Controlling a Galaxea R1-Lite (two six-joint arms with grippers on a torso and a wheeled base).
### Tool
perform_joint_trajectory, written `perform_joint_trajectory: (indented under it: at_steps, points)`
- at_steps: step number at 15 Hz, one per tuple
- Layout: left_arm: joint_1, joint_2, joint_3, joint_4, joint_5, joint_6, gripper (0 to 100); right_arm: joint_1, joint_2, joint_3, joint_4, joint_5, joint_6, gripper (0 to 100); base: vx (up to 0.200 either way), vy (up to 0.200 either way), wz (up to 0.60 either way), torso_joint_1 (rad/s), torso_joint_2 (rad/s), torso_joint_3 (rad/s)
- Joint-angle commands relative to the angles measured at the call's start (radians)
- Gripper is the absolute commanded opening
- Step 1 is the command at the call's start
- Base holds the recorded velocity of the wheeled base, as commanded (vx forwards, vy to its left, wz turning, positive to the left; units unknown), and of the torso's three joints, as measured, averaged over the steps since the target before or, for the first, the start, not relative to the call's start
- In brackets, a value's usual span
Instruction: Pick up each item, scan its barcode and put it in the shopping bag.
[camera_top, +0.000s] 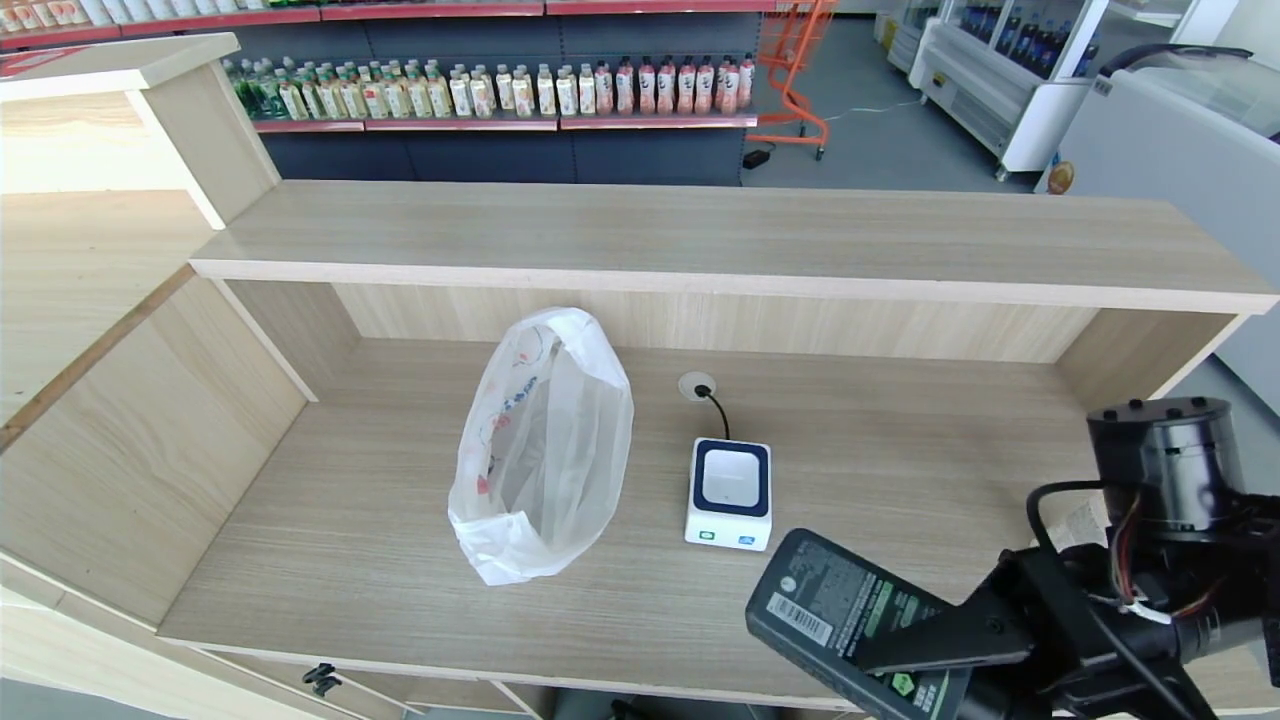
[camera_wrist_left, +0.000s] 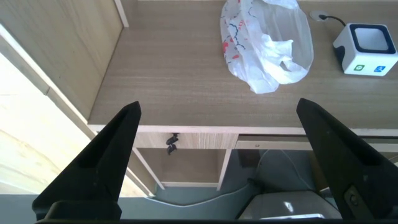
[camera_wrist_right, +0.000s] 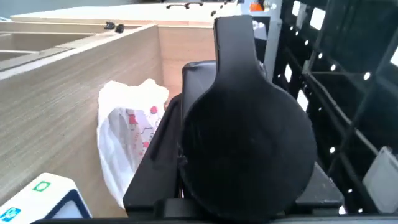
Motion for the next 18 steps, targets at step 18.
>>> perform_joint_trajectory:
  at_steps: [18]
  points:
    - [0.000,0.002,0.000,0.000,-0.001,0.000,100,-0.098,0.253,-0.178,-0.118,-0.863,2.684,0,0.000,0.000,0.00,0.000,0.00,0.000]
